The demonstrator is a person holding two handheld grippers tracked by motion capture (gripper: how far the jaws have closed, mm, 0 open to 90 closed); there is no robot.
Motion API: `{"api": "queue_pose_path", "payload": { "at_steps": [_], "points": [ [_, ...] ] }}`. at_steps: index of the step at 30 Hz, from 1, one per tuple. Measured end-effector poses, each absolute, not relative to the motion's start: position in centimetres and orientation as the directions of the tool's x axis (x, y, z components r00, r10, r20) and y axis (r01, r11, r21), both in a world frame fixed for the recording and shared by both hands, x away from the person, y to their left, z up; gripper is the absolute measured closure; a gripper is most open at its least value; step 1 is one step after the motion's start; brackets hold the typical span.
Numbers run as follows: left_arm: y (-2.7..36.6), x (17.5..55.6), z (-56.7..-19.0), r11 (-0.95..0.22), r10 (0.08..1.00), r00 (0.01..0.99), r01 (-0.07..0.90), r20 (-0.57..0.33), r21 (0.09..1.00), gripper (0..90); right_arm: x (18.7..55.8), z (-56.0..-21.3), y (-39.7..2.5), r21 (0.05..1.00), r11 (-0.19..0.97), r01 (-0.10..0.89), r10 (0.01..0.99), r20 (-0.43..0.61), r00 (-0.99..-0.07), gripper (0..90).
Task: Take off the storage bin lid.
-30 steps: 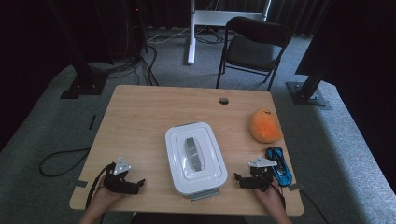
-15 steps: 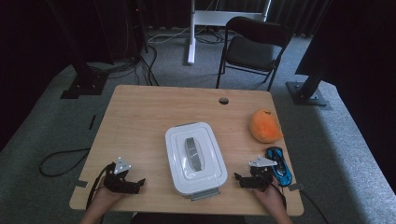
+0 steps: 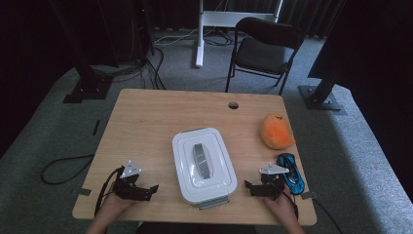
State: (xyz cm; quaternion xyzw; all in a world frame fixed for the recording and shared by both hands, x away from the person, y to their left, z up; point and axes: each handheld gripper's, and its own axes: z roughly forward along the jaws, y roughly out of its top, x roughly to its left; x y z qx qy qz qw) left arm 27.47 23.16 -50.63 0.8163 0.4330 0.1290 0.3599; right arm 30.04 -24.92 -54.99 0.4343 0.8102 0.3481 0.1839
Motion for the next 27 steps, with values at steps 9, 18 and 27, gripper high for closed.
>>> {"api": "queue_pose_path", "payload": {
  "at_steps": [9, 18, 27],
  "points": [
    [21.1, 26.3, -47.1, -0.389, 0.763, 0.642, 0.540, -0.067, 0.746, 1.1, 30.0, -55.0, -24.9, 0.724, 0.380, 0.576, 0.832, 0.004, -0.555, 11.9],
    [18.3, 25.8, -43.2, -0.396, 0.740, 0.672, 0.485, -0.042, 0.780, 1.2, 30.0, -55.0, -24.9, 0.724, 0.380, 0.576, 0.832, 0.004, -0.555, 11.9],
    [15.4, 26.4, -42.1, -0.417, 0.693, 0.718, 0.468, -0.060, 0.779, 1.2, 30.0, -55.0, -24.9, 0.724, 0.380, 0.576, 0.832, 0.004, -0.555, 11.9]
  ]
}}
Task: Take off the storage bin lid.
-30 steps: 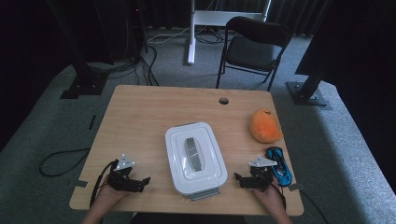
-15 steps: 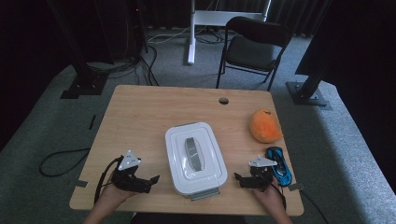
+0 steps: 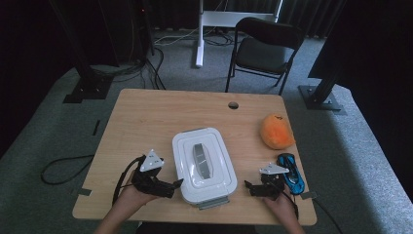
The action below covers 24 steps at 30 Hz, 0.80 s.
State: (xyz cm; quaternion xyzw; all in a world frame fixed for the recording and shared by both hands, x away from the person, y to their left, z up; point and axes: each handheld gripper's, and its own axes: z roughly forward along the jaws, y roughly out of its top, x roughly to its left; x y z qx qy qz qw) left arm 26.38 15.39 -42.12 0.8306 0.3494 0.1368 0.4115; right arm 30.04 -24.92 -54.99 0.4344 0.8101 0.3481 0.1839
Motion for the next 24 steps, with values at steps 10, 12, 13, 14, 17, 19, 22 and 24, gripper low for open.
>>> {"api": "queue_pose_path", "payload": {
  "at_steps": [10, 12, 13, 14, 17, 19, 22, 24],
  "points": [
    [12.2, 27.0, -41.5, -0.421, 0.656, 0.751, 0.454, -0.083, 0.785, 1.1, 30.0, -55.0, -24.9, 0.724, 0.380, 0.576, 0.832, 0.005, -0.555, 11.9],
    [11.5, 27.2, -41.5, -0.411, 0.666, 0.740, 0.466, -0.091, 0.784, 1.2, 30.0, -55.0, -24.9, 0.724, 0.380, 0.576, 0.832, 0.005, -0.555, 11.9],
    [11.2, 27.3, -41.6, -0.410, 0.673, 0.734, 0.472, -0.090, 0.780, 1.1, 30.0, -55.0, -24.9, 0.724, 0.380, 0.576, 0.832, 0.005, -0.555, 11.9],
    [10.9, 27.3, -41.6, -0.406, 0.679, 0.729, 0.476, -0.091, 0.780, 1.1, 30.0, -55.0, -24.9, 0.724, 0.380, 0.576, 0.832, 0.005, -0.555, 11.9],
    [10.2, 27.5, -41.5, -0.402, 0.688, 0.720, 0.482, -0.091, 0.778, 1.2, 30.0, -55.0, -24.9, 0.724, 0.380, 0.576, 0.832, 0.005, -0.555, 11.9],
    [9.3, 27.6, -41.4, -0.418, 0.685, 0.724, 0.477, -0.077, 0.773, 1.1, 30.0, -55.0, -24.9, 0.724, 0.381, 0.575, 0.832, 0.004, -0.555, 11.9],
    [8.2, 27.8, -41.3, -0.437, 0.680, 0.730, 0.470, -0.060, 0.767, 1.2, 30.0, -55.0, -24.9, 0.723, 0.381, 0.576, 0.832, 0.004, -0.555, 11.9],
    [7.5, 27.8, -41.3, -0.440, 0.684, 0.727, 0.471, -0.055, 0.764, 1.2, 30.0, -55.0, -24.9, 0.724, 0.380, 0.576, 0.832, 0.005, -0.555, 11.9]
  ]
}}
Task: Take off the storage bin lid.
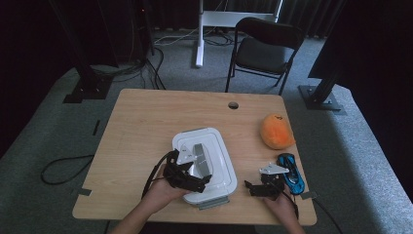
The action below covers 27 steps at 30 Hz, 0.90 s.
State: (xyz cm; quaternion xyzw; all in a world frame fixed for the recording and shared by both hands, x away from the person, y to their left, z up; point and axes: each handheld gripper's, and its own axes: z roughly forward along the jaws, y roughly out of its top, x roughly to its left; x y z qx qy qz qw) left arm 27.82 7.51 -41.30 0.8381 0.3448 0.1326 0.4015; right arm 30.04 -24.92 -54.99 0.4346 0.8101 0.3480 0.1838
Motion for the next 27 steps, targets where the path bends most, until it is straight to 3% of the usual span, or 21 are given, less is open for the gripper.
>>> {"api": "queue_pose_path", "payload": {
  "at_steps": [4, 14, 18, 27],
  "points": [
    [6.5, 28.0, -41.5, -0.437, 0.704, 0.709, 0.476, -0.039, 0.763, 5.7, 30.0, -55.0, -24.9, 0.724, 0.380, 0.576, 0.832, 0.004, -0.555, 11.9],
    [5.8, 28.9, -42.0, -0.411, 0.740, 0.671, 0.504, -0.045, 0.760, 5.9, 30.0, -55.0, -24.9, 0.724, 0.380, 0.576, 0.832, 0.005, -0.555, 11.9],
    [5.8, 29.0, -41.9, -0.408, 0.748, 0.663, 0.501, -0.036, 0.763, 12.7, 30.0, -55.0, -24.9, 0.724, 0.380, 0.576, 0.832, 0.005, -0.555, 11.9],
    [5.3, 29.1, -41.8, -0.415, 0.753, 0.657, 0.511, -0.030, 0.753, 15.7, 30.0, -55.0, -24.9, 0.723, 0.380, 0.576, 0.832, 0.005, -0.555, 11.9]
  ]
}}
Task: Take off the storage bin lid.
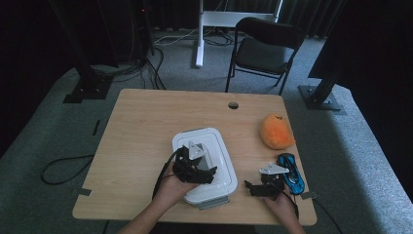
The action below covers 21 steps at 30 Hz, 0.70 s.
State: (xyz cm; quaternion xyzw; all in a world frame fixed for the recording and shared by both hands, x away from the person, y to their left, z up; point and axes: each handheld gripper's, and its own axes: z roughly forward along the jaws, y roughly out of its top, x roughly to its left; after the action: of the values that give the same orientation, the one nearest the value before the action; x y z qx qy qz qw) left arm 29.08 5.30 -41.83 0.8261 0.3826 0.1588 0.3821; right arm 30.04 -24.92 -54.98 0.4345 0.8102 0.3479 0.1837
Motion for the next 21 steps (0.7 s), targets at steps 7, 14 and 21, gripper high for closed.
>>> {"api": "queue_pose_path", "payload": {
  "at_steps": [7, 14, 21],
  "points": [
    [4.91, 28.97, -41.98, -0.421, 0.744, 0.668, 0.500, -0.027, 0.757, 23.3, 30.04, -54.99, -24.92, 0.723, 0.380, 0.576, 0.832, 0.004, -0.555, 11.9],
    [4.89, 28.78, -42.03, -0.420, 0.733, 0.680, 0.487, -0.030, 0.765, 30.5, 30.04, -54.99, -24.92, 0.723, 0.380, 0.576, 0.832, 0.005, -0.555, 11.9],
    [4.92, 28.60, -42.05, -0.411, 0.725, 0.687, 0.481, -0.042, 0.774, 35.3, 30.04, -54.99, -24.92, 0.723, 0.380, 0.576, 0.832, 0.005, -0.555, 11.9]
  ]
}}
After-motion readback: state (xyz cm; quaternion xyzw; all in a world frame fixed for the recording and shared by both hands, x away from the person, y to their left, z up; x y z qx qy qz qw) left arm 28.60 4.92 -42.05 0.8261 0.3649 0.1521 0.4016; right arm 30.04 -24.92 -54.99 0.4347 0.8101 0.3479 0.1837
